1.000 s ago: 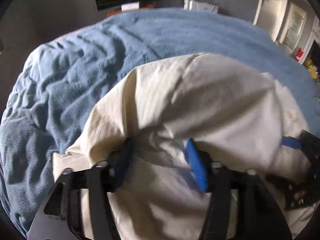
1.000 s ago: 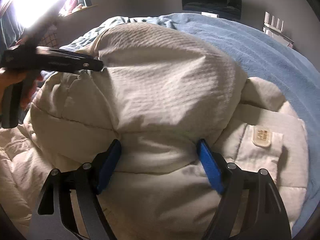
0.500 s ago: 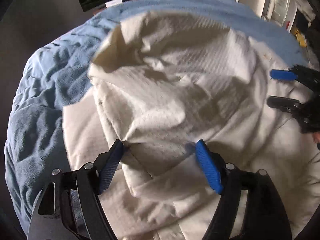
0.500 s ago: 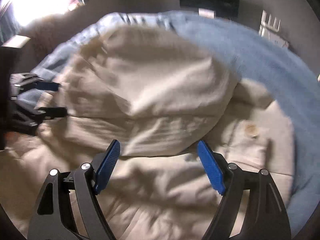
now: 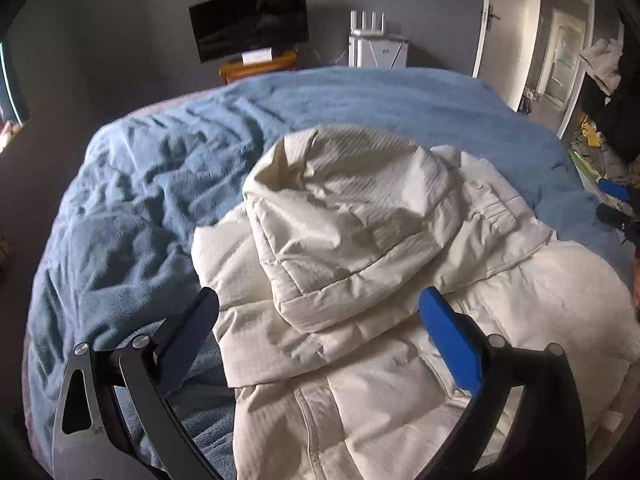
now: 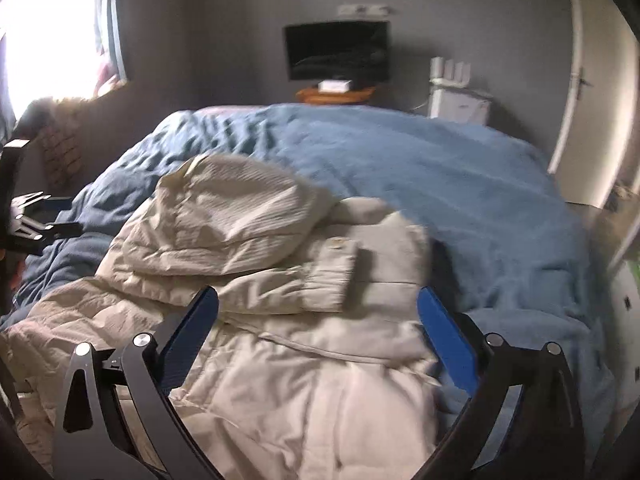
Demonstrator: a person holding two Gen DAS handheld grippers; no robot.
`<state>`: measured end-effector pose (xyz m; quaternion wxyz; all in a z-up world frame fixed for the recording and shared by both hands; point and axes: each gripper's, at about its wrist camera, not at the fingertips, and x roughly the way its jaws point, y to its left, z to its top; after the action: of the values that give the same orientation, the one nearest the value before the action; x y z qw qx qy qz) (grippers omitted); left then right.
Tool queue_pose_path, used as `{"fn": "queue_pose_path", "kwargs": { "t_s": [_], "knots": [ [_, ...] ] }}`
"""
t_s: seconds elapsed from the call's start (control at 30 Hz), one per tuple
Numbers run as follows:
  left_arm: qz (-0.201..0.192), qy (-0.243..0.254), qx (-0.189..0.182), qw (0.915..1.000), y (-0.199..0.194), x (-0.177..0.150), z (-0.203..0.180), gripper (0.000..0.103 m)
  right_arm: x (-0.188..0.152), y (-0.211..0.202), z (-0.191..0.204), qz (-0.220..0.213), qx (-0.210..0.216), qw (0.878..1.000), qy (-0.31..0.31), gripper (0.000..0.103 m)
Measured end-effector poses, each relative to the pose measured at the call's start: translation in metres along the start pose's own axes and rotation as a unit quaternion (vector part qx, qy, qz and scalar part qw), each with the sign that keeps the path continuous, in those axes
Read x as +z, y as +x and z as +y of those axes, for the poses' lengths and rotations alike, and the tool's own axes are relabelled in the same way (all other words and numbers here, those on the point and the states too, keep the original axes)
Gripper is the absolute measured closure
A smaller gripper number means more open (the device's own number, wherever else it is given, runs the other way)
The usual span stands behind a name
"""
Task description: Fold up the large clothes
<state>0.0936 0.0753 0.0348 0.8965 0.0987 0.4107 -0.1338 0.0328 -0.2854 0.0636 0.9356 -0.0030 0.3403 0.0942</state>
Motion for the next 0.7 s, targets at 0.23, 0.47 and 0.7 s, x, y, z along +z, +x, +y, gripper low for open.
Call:
{"fn": "queue_pose_path", "kwargs": {
  "t_s": [0.23, 0.47, 0.7],
  "knots": [
    [0.002, 0.019, -0.010, 0.9998, -0.010, -0.006, -0.007, 0.007, -0.002, -0.041, -0.021, -0.037, -0.006, 0.998, 0.043, 0.007],
    [0.077, 0.006, -0.018, 0.9968, -0.007, -0.038, 0.008, 0.007, -0.032, -0.027, -0.031, 0.117, 0.011, 0.993, 0.020, 0.007],
    [0.142, -0.004, -0.026, 0.9896, -0.001, -0.078, 0.027, 0.008, -0.070, -0.014, -0.044, 0.200, -0.013, 0.980, -0.005, 0.008]
  ]
}}
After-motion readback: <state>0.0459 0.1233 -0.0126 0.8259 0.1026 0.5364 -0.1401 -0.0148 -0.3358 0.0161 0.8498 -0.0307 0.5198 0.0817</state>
